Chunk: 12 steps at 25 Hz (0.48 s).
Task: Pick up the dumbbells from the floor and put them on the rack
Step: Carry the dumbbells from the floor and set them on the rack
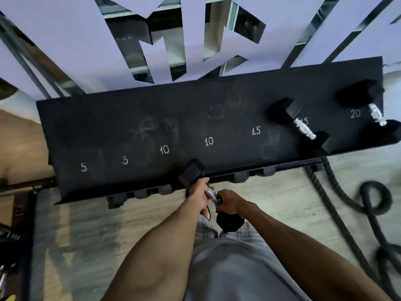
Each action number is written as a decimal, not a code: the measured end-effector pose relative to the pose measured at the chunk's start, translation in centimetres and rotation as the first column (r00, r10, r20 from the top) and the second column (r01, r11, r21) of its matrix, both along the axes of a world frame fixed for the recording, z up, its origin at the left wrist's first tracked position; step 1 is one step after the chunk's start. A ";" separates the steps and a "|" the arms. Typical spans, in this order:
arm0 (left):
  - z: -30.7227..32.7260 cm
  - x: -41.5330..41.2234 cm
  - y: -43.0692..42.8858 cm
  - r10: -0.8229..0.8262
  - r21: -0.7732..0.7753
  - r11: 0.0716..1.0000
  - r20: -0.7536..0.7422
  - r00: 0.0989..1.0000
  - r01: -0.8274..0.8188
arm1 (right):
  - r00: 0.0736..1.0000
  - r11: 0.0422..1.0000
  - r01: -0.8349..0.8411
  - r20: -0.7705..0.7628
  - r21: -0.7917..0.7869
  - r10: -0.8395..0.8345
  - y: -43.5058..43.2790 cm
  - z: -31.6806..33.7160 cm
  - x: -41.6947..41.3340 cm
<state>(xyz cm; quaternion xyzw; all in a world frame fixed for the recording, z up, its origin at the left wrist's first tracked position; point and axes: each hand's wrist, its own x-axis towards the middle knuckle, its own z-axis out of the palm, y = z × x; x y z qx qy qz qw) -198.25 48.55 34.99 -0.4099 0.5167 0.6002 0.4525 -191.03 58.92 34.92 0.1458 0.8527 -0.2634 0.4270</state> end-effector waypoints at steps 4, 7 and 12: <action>0.2 -5.8 3.0 -0.020 0.006 1.000 -0.010 1.000 0.020 | 0.999 1.000 0.031 -0.043 0.007 -0.030 2.8 0.2 -5.7; -0.1 -9.0 4.7 -0.015 0.010 1.000 -0.026 1.000 0.015 | 0.999 0.999 0.036 -0.042 0.029 -0.034 4.5 0.0 -8.9; -1.1 -12.8 7.2 0.052 0.004 0.999 -0.002 0.999 -0.052 | 0.998 0.999 0.027 -0.053 0.023 -0.026 7.3 -1.0 -13.2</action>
